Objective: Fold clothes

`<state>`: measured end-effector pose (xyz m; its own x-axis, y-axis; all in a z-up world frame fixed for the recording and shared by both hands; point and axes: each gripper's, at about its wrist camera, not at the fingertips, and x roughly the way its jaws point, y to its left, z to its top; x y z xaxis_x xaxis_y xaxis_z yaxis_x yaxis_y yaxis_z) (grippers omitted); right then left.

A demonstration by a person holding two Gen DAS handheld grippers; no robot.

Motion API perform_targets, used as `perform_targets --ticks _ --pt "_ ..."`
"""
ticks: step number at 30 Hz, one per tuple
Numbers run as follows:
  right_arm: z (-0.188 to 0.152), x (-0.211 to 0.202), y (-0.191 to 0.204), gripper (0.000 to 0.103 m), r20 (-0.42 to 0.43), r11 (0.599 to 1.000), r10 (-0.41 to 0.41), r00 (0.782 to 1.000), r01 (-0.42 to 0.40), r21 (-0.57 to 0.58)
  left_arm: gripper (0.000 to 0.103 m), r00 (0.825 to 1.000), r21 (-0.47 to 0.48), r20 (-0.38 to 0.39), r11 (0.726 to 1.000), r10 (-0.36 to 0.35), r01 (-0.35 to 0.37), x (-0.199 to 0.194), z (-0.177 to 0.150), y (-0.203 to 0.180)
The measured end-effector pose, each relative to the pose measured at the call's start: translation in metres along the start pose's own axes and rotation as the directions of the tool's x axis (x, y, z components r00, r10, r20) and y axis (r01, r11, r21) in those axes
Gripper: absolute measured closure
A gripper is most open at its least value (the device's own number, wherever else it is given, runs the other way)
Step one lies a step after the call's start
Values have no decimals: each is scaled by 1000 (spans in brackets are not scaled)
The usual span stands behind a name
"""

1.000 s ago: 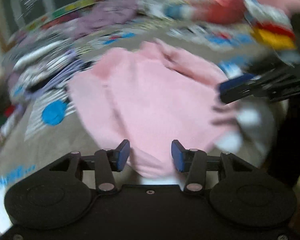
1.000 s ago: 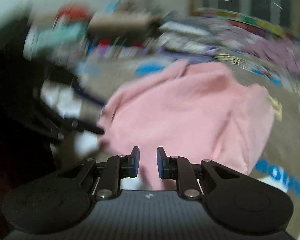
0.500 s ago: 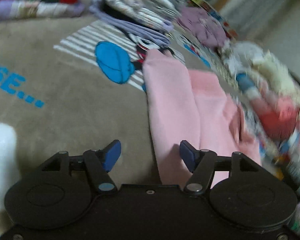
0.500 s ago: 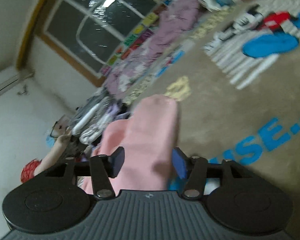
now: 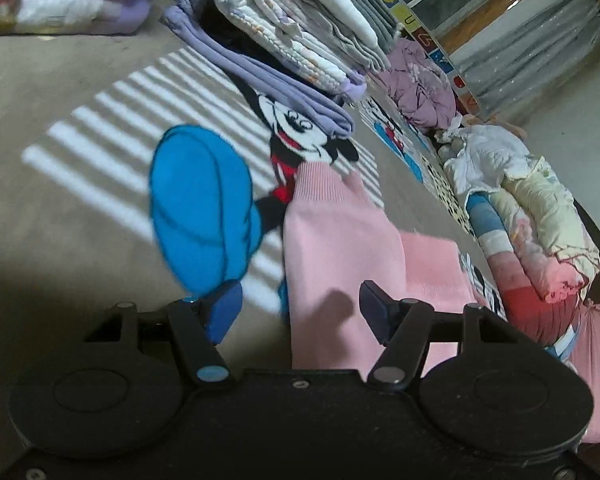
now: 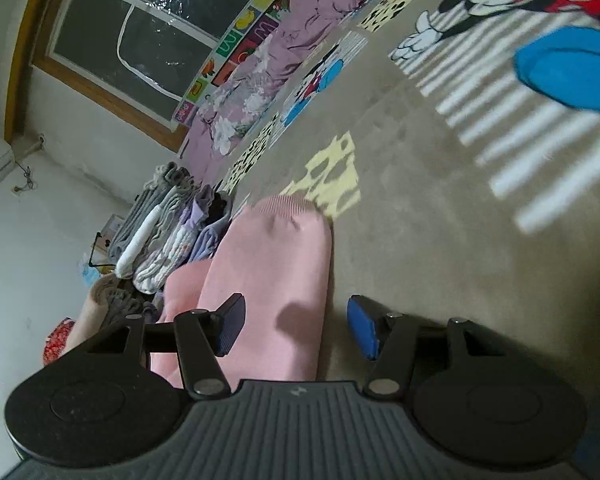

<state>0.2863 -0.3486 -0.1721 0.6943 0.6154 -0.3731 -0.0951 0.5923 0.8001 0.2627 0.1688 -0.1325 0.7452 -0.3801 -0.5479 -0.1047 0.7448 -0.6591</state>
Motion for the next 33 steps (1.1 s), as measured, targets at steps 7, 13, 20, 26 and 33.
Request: perform_targets --ticks 7,13,20,26,33 --pt "24 30 -5 46 -22 999 39 999 -40 -6 40 1000 21 1 1000 -19 19 29 24 -2" --pt "29 36 -14 53 -19 997 79 997 -79 7 78 1000 64 3 998 -3 3 44 28 -5" --pt "28 37 -13 55 -10 996 91 996 -91 -24 101 998 116 68 993 0 -8 25 22 -19" --pt "29 36 -13 55 -6 995 89 996 -90 -33 103 979 248 200 964 45 -95 -21 15 -58" --pt "28 35 -12 55 -3 996 87 996 -87 -35 103 932 348 345 908 108 -234 -87 3 -77"
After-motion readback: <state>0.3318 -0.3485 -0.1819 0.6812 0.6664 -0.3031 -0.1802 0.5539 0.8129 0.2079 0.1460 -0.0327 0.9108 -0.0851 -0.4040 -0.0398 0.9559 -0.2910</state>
